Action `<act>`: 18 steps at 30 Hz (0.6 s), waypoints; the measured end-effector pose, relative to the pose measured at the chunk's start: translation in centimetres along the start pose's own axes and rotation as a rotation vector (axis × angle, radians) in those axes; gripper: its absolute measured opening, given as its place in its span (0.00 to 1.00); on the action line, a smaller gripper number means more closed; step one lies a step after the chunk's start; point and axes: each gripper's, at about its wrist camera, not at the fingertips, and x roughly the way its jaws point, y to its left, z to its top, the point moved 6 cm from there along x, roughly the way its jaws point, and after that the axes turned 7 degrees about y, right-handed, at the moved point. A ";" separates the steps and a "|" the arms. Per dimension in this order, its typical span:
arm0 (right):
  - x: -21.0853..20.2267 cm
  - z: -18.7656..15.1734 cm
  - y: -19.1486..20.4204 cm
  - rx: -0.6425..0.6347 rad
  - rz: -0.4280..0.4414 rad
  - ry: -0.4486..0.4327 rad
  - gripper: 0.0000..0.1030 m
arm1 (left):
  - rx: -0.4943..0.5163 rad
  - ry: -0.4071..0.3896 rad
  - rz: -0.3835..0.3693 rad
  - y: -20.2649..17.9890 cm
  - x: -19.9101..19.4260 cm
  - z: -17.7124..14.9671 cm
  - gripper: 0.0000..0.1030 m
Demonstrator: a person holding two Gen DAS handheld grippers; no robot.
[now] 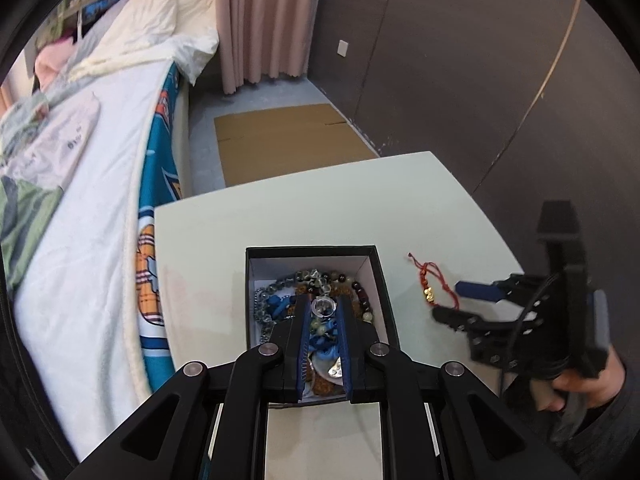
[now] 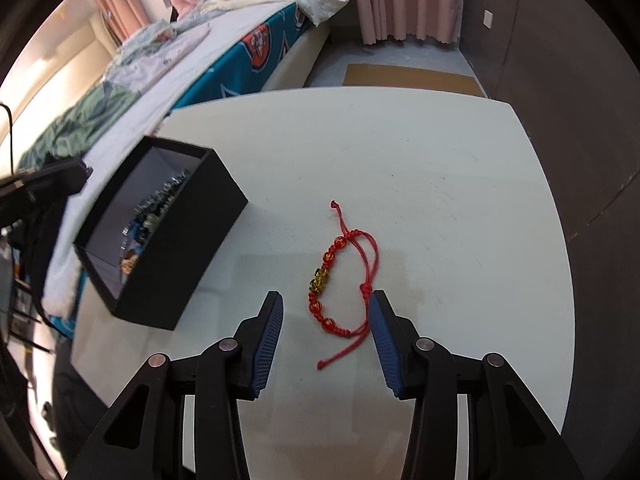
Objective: Organize jewelry
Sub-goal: 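Lower the silver ring into the box with the left gripper while the right gripper grasps the red string bracelet, then carry the red string bracelet into the box and open the right gripper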
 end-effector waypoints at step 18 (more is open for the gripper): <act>-3.0 -0.2 -1.4 0.109 0.115 -0.050 0.08 | -0.046 -0.073 0.005 1.8 -3.2 -1.3 0.65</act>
